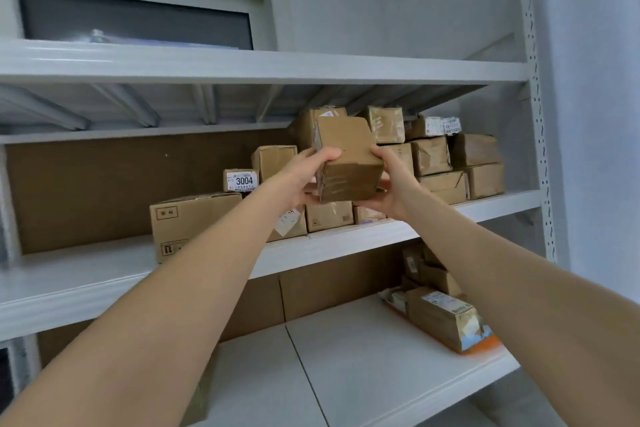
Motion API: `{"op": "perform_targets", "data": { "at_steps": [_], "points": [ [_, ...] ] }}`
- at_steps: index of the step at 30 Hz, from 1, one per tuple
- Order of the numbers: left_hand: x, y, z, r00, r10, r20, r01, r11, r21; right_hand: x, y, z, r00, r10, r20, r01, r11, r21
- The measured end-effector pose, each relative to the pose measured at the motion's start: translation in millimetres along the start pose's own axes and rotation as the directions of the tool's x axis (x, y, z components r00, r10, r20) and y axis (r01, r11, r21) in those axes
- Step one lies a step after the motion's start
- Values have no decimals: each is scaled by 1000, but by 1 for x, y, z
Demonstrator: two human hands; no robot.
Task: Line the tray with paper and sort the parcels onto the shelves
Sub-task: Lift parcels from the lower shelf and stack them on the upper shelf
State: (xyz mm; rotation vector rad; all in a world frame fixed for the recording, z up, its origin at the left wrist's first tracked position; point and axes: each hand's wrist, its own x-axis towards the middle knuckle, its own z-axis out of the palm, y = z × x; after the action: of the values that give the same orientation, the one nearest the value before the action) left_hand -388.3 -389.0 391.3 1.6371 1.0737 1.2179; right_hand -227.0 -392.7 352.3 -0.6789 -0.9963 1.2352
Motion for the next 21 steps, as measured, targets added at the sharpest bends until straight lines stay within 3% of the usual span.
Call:
{"op": "perform_targets", "data": {
  "at_steps": [6,12,17,21],
  "points": [
    [-3,40,-77,975,28,-220,-41,998,-54,23,-18,94,981,-165,98,187,941,-283],
    [-2,63,-144,949,-67,-307,42,995,-88,46,-14,162,883,-386,267,469,700,-539],
    [10,58,-179,949,-39,-311,59,997,55,78,5,200,827,-505,246,515,507,-692],
    [28,42,-189,925,61,-375,3,986,168,93,15,210,787,-577,218,486,362,-795]
  ]
}}
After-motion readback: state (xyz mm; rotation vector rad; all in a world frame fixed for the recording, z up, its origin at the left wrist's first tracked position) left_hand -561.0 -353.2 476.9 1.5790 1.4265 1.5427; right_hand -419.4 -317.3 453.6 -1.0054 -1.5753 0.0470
